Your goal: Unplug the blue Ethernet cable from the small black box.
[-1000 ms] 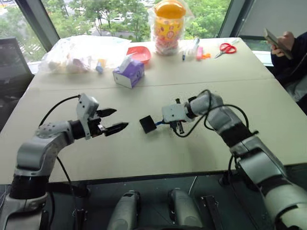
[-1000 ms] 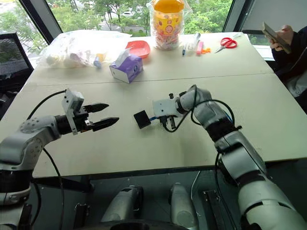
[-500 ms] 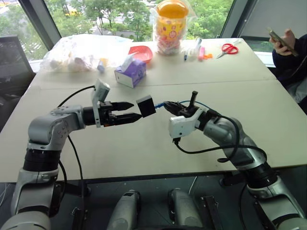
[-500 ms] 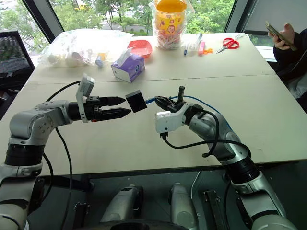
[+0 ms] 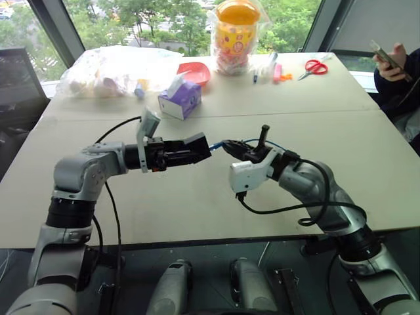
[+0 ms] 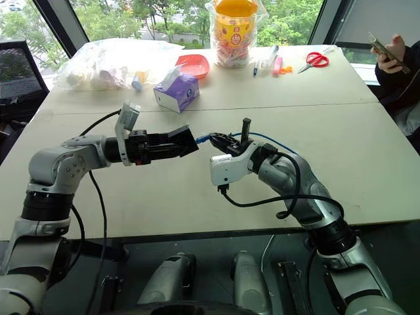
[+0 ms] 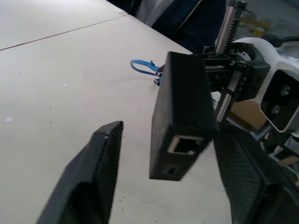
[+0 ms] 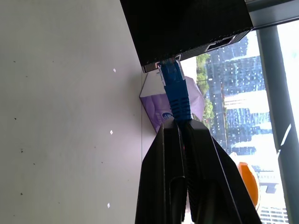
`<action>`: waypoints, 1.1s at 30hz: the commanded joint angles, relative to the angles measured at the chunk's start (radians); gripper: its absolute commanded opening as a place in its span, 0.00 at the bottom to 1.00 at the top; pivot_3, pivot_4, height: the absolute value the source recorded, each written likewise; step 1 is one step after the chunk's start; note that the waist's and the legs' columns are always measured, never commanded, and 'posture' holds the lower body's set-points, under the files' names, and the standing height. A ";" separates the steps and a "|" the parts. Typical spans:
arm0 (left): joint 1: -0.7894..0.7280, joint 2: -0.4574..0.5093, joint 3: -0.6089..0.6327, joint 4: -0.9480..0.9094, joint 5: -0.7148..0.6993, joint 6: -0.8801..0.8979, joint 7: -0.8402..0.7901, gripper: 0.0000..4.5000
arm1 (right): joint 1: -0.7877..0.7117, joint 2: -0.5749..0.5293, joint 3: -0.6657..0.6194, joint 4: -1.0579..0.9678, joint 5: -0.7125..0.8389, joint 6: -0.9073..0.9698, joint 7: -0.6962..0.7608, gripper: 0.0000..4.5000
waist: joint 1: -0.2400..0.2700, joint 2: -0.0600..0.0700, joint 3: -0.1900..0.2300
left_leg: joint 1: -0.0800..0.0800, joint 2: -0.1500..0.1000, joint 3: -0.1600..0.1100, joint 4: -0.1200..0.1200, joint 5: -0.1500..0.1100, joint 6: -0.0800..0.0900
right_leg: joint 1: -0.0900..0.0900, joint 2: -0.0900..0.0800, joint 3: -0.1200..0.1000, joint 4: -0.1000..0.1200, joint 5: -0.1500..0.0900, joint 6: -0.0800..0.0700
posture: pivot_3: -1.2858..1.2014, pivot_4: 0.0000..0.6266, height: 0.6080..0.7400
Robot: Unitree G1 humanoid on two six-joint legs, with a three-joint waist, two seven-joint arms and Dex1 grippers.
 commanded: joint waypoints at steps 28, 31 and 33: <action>-0.062 0.025 -0.071 -0.001 0.090 -0.129 -0.132 0.11 | -0.438 0.029 -0.110 0.031 1.015 1.336 0.496 0.97 | -0.001 0.000 0.001 | -0.003 0.000 -0.007 -0.001 0.000 0.000 | -0.002 -0.001 -0.003 -0.003 0.001 -0.002 | 0.52 0.24 1.00; -0.049 0.036 -0.074 -0.030 0.085 -0.122 -0.151 0.11 | -0.468 0.018 -0.067 0.092 1.011 1.293 0.512 0.97 | -0.004 0.000 0.001 | -0.003 0.000 -0.006 -0.002 0.000 0.000 | -0.002 -0.001 -0.003 -0.003 0.001 -0.002 | 0.52 0.24 1.00; -0.041 0.047 -0.078 -0.048 0.083 -0.112 -0.164 0.11 | -0.485 0.007 -0.037 0.125 1.001 1.255 0.528 0.97 | -0.004 0.000 0.001 | -0.003 0.000 -0.005 -0.002 0.000 0.000 | -0.002 -0.001 -0.003 -0.003 0.001 -0.002 | 0.52 0.24 1.00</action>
